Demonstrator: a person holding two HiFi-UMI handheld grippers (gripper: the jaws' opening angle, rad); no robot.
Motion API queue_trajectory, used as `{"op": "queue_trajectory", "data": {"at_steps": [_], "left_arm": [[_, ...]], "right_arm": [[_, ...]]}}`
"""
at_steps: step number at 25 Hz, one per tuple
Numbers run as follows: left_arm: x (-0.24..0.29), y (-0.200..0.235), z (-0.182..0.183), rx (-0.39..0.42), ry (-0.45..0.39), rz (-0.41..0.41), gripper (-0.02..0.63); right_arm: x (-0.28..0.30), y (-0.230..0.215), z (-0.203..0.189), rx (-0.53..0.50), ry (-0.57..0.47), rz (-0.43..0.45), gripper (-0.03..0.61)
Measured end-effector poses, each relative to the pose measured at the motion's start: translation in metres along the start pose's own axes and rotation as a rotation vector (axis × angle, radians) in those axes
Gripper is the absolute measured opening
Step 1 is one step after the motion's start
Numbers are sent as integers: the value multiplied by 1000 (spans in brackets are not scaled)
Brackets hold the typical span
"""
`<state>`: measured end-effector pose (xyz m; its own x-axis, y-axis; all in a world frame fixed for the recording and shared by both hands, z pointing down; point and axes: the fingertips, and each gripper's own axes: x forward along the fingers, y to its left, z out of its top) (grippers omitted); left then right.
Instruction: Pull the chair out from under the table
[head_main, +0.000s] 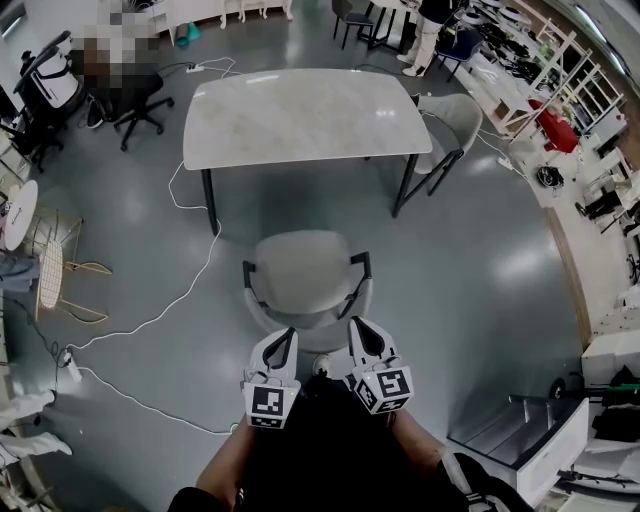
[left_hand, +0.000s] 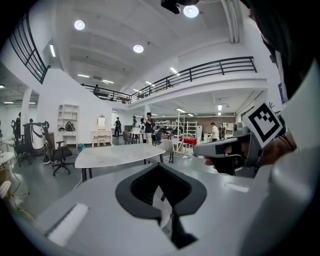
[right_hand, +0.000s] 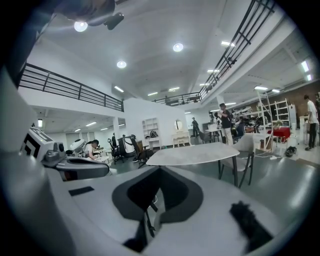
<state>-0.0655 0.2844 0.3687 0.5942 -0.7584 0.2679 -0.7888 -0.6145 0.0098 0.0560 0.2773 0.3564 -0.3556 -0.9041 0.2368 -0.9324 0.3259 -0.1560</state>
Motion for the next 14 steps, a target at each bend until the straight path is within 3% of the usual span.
{"op": "queue_trajectory", "data": {"at_steps": [14], "left_arm": [[4,0,3,9,-1,-4,8]], "right_arm": [[4,-5,6,5,-13,3,15]]}}
